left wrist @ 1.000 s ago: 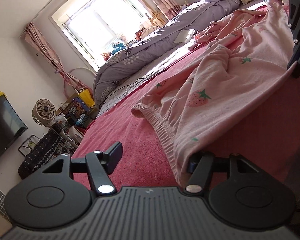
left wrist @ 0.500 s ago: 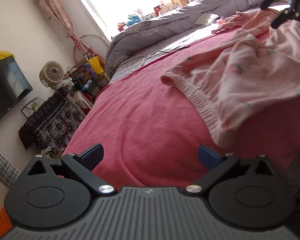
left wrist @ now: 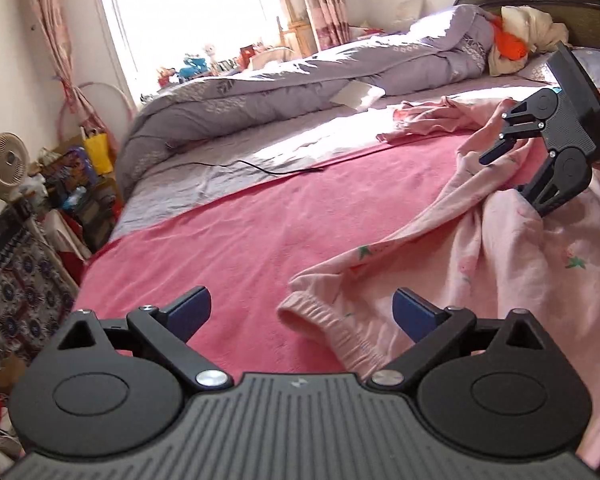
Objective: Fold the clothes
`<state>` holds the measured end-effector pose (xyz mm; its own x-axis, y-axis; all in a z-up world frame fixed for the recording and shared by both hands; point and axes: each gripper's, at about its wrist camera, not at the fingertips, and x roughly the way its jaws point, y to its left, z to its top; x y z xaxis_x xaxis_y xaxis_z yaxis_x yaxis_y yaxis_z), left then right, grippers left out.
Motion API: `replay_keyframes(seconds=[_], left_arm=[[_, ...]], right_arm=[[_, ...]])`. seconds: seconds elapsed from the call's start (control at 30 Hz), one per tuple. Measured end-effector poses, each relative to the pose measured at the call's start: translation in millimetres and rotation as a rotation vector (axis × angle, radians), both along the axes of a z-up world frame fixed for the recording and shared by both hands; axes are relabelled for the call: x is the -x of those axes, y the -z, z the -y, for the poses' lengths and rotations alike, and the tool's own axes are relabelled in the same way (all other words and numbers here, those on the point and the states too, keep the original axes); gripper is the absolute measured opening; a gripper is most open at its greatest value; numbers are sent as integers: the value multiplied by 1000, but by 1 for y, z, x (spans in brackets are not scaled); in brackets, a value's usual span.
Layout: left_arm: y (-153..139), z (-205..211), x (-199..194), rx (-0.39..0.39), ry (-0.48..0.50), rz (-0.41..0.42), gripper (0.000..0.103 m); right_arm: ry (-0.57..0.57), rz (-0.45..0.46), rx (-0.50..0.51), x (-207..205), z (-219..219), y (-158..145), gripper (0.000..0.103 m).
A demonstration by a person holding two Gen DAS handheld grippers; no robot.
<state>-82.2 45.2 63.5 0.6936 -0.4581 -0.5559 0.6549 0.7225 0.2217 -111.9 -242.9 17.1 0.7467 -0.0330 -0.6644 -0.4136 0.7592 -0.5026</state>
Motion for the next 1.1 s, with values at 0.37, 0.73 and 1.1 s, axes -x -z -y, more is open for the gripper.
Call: replay_keyframes(seconds=[0.37, 0.73, 1.1], left_arm=[[36, 32, -57, 175, -149, -256, 27], [-23, 21, -71, 203, -248, -36, 30], [30, 14, -103, 182, -309, -155, 33]], right_arm=[[0, 136, -13, 13, 0, -23, 24], [28, 203, -66, -20, 18, -48, 62], [-11, 58, -198, -20, 68, -34, 70]])
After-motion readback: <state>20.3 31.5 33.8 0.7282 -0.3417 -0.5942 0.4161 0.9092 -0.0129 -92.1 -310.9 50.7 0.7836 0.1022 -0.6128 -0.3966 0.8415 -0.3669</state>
